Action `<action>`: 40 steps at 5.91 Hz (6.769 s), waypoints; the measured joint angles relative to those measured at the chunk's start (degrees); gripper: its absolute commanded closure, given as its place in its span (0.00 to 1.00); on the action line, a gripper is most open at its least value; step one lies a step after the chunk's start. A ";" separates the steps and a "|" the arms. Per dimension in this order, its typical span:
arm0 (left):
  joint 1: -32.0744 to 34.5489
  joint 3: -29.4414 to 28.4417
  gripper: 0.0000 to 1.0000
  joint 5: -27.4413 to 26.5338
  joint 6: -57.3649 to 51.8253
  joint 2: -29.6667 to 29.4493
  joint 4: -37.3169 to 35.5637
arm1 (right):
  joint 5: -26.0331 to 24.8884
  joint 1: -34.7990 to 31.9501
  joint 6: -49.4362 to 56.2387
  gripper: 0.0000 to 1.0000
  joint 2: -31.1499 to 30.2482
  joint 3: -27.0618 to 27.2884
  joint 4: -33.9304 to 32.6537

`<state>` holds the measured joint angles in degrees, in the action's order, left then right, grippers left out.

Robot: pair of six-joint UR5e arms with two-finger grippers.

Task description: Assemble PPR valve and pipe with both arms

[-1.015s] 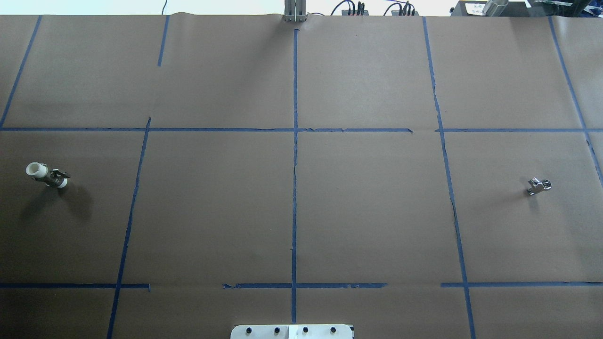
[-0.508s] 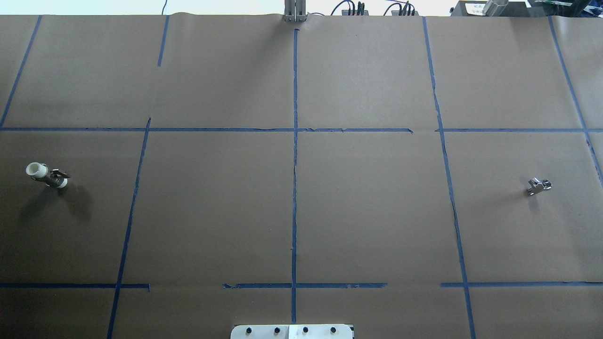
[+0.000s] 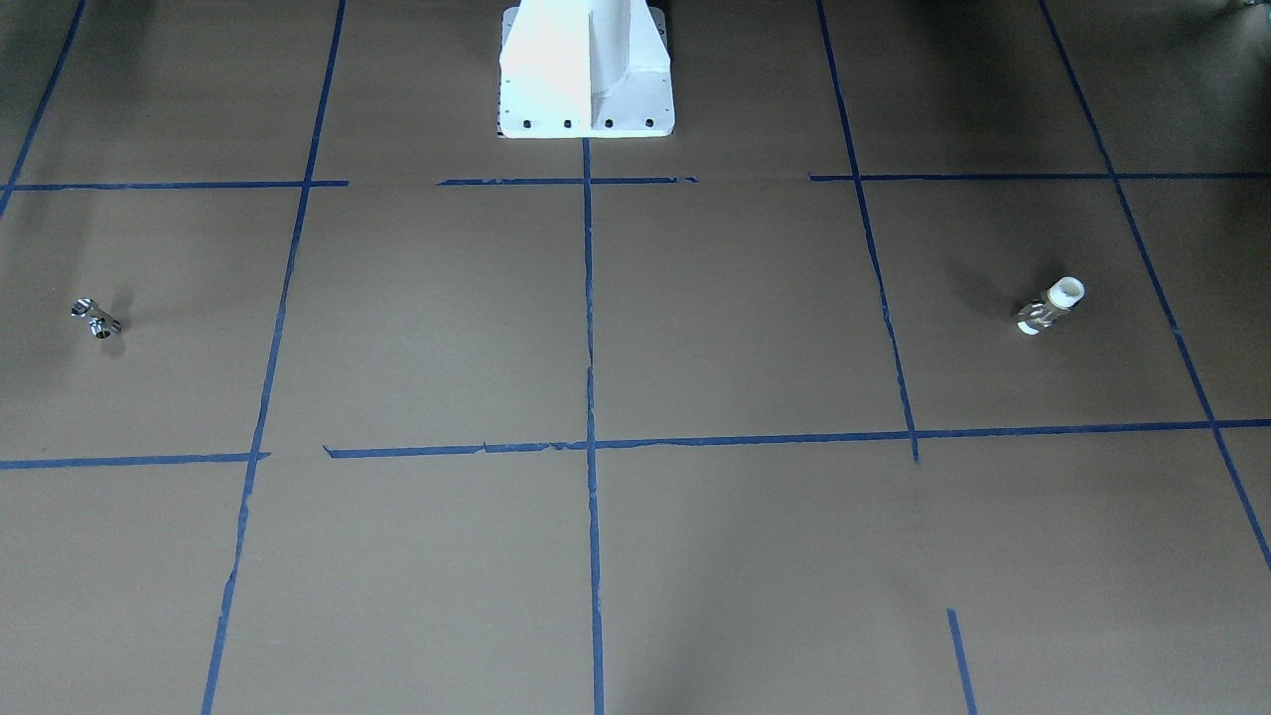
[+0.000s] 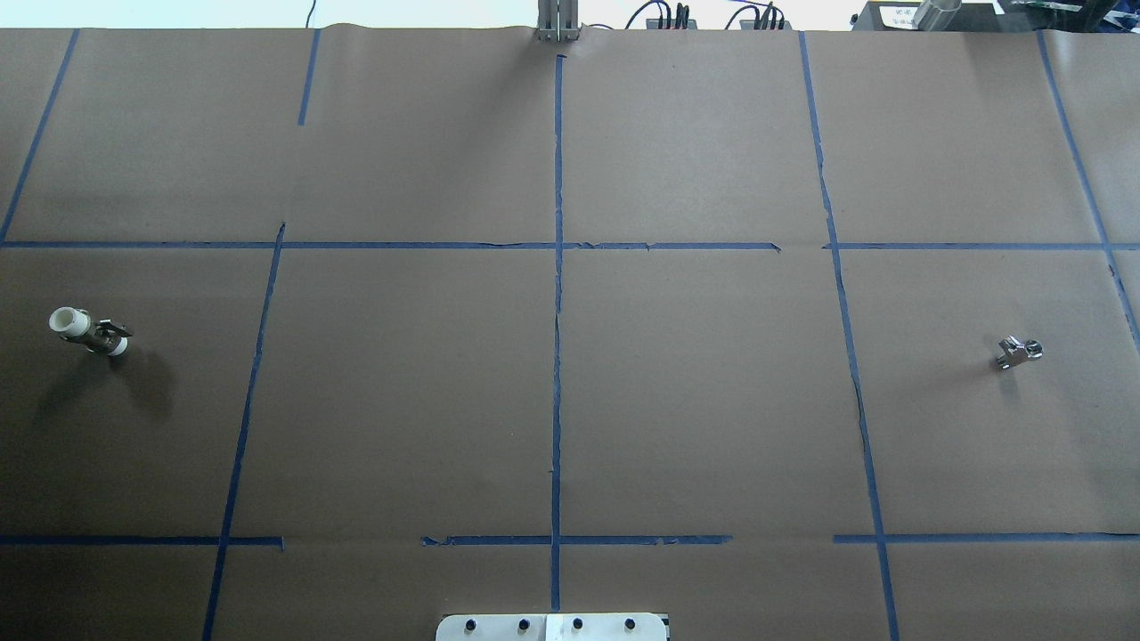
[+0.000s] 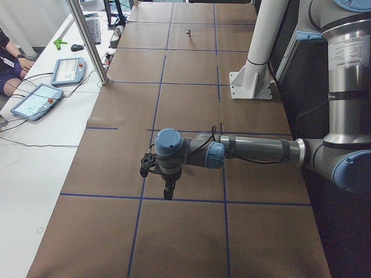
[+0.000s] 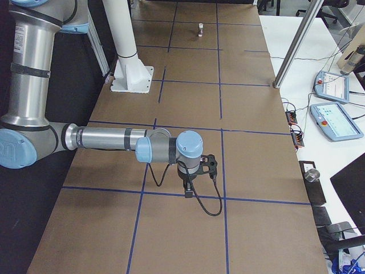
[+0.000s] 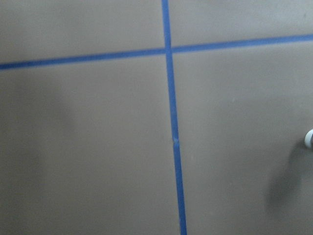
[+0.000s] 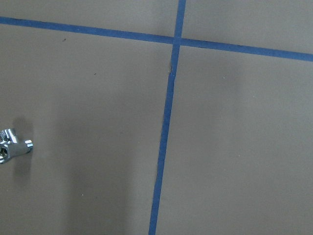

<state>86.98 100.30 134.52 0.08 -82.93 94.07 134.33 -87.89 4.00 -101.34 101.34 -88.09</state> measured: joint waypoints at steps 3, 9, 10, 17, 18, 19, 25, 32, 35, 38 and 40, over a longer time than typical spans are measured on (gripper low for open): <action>-6.90 0.01 0.00 0.01 4.73 -0.62 9.65 | -0.03 0.00 0.04 0.00 0.00 -0.06 0.02; -28.56 1.47 0.00 -10.72 44.55 -1.09 24.99 | -0.04 0.00 0.04 0.00 0.00 -0.09 0.02; -29.08 1.52 0.41 -10.94 45.22 -1.13 25.11 | -0.04 0.00 0.04 0.00 0.00 -0.09 0.02; -30.06 6.37 0.99 -10.76 55.64 -4.70 19.60 | 0.05 0.44 -0.04 0.00 -0.02 -0.18 0.12; -31.93 7.95 0.99 -10.96 62.79 -8.34 15.19 | 0.05 0.53 -0.04 0.00 -0.04 -0.18 0.20; -33.99 9.39 0.99 -11.22 67.86 -13.07 9.75 | 0.05 0.57 -0.07 0.00 -0.02 -0.18 0.23; -53.20 -4.48 1.00 -24.20 98.14 -53.52 -11.52 | 0.40 0.71 -0.13 0.00 -0.02 -0.17 0.29; -57.77 -14.74 0.45 -27.08 98.60 -59.95 -9.77 | 0.40 0.71 -0.16 0.00 -0.02 -0.33 0.22; -57.80 -14.37 0.00 -27.23 97.23 -58.92 -8.36 | 0.43 0.71 -0.15 0.00 0.00 -0.74 0.28; -56.81 -5.98 0.00 -26.80 89.90 -55.07 -11.15 | 0.49 0.83 -0.22 0.00 0.00 -0.78 0.29; -53.26 6.72 0.00 -23.90 73.13 -42.42 -12.27 | 1.89 1.72 -0.02 0.00 0.26 -0.62 0.37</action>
<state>33.73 107.02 110.62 73.21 -125.35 81.81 136.23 -86.18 3.98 -101.08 100.71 -87.71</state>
